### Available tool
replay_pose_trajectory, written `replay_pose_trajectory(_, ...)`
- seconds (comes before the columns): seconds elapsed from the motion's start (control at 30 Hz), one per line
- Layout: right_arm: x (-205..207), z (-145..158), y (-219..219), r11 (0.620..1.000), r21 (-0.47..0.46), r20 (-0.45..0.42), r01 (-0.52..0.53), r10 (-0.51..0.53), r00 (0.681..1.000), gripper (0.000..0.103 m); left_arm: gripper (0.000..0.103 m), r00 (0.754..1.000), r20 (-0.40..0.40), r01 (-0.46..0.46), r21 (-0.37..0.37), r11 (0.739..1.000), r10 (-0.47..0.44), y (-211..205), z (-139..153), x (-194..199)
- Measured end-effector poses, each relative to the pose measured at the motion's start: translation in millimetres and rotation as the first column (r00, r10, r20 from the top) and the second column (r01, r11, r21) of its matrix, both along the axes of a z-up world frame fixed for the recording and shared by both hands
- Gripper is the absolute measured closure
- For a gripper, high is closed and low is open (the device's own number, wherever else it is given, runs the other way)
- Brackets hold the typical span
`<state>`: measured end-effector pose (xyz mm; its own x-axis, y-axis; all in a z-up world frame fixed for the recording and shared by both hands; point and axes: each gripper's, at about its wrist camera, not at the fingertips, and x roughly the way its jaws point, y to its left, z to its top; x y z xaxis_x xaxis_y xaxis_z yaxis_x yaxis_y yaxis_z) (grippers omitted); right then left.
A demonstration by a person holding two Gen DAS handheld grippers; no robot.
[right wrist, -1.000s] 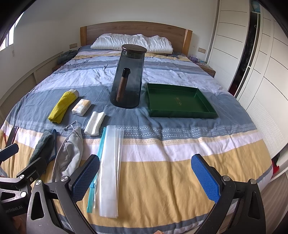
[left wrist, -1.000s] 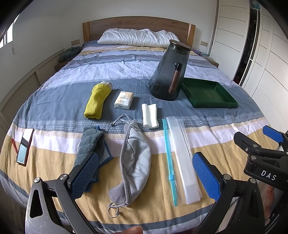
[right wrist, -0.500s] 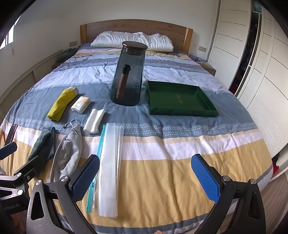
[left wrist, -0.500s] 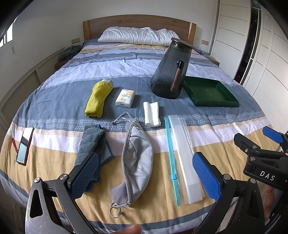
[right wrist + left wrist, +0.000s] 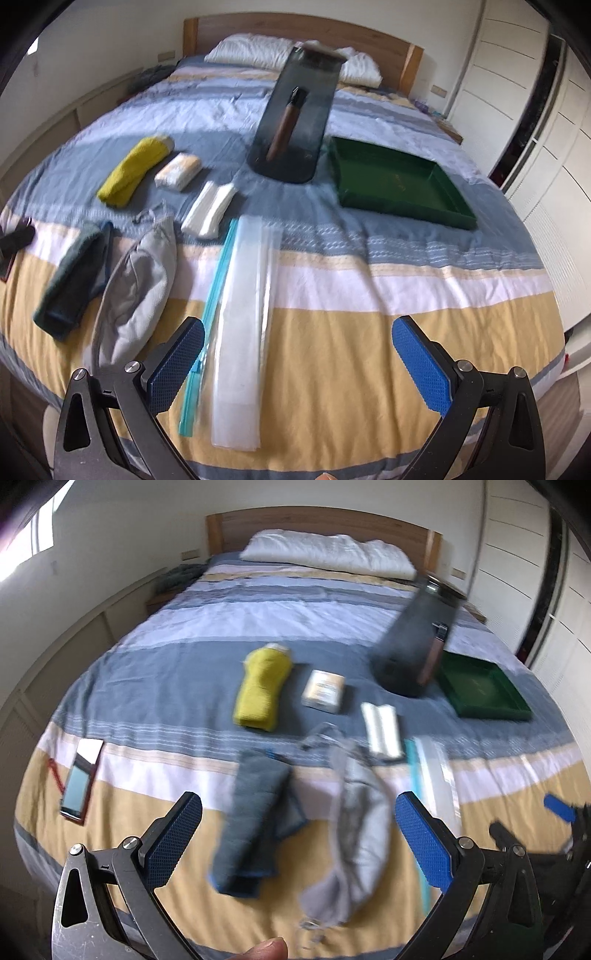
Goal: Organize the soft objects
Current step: 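Grasp the yellow towel roll with the left tool while the right tool grasps the clear zip bag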
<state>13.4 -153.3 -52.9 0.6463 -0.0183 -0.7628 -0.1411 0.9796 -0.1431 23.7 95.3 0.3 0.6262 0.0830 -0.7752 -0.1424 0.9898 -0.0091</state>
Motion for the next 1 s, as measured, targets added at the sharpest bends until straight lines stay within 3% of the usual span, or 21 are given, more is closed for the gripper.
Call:
replay_pose_trajectory(0.27, 35, -44, 33, 0.998, -0.016, -0.078, -0.054, 0.052, 0.996, 0.0, 0.001, 0.998, -0.025, -0.057, 0.034, 0.998, 0.058, 42, -9, 26)
replay_pose_trajectory(0.6, 74, -90, 44, 0.998, -0.012, -0.159, -0.06, 0.057, 0.986, 0.0, 0.001, 0.995, -0.099, -0.016, 0.058, 0.998, 0.022, 49, -17, 100)
replay_pose_trajectory(1.0, 94, -115, 45, 0.997, -0.006, -0.22, -0.083, 0.08, 0.972, 0.0, 0.001, 0.95, -0.31, -0.005, 0.107, 0.994, 0.038, 68, -93, 216)
